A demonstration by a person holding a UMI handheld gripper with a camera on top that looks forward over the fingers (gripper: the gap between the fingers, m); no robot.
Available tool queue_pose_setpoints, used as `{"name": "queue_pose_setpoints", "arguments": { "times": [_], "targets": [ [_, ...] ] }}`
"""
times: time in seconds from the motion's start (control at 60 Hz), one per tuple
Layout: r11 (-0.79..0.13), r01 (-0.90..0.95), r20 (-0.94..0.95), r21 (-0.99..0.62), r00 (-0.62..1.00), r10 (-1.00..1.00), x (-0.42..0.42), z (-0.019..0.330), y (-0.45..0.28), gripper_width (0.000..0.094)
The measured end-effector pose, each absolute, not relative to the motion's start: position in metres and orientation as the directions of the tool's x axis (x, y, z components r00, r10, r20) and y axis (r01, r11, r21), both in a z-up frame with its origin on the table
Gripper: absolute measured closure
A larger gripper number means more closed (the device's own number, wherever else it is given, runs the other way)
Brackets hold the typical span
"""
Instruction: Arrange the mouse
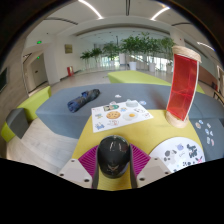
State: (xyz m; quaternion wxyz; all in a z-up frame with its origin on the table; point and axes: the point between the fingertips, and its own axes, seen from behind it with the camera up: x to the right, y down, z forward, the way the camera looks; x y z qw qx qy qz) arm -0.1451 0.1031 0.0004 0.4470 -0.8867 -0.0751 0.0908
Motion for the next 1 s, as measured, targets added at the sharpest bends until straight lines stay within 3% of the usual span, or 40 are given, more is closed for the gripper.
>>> {"name": "queue_pose_setpoints", "arguments": {
  "times": [0.15, 0.233, 0.3, 0.483, 0.583, 0.617, 0.75, 0.833, 1.0],
  "targets": [
    [-0.431, 0.082, -0.021, -0.898, 0.973, 0.23, -0.106, 0.097, 0.095, 0.0503],
    [-0.412, 0.069, -0.002, -0.908, 0.986, 0.169, -0.058, 0.119, 0.089, 0.0503],
    [-0.44, 0.057, 0.01, -0.896, 0.994, 0.109, -0.018, 0.11, 0.081, 0.0503],
    [-0.597, 0.009, -0.013, -0.802, 0.999, 0.033, 0.035, 0.015, 0.05, 0.0506],
    [-0.649, -0.031, -0.064, -0.76, 0.998, 0.027, 0.038, -0.018, 0.04, 0.05],
    [-0.629, -0.008, -0.05, -0.778, 0.998, 0.048, 0.038, -0.015, 0.043, 0.0501],
    [-0.64, 0.037, -0.025, -0.768, 0.996, 0.088, 0.039, -0.014, 0.041, 0.0351],
    [-0.645, 0.06, 0.021, -0.762, 0.997, 0.068, 0.051, -0.006, 0.037, 0.0073],
    [-0.581, 0.031, -0.012, -0.813, 0.998, 0.069, 0.041, 0.051, 0.007, 0.0106]
  ]
}}
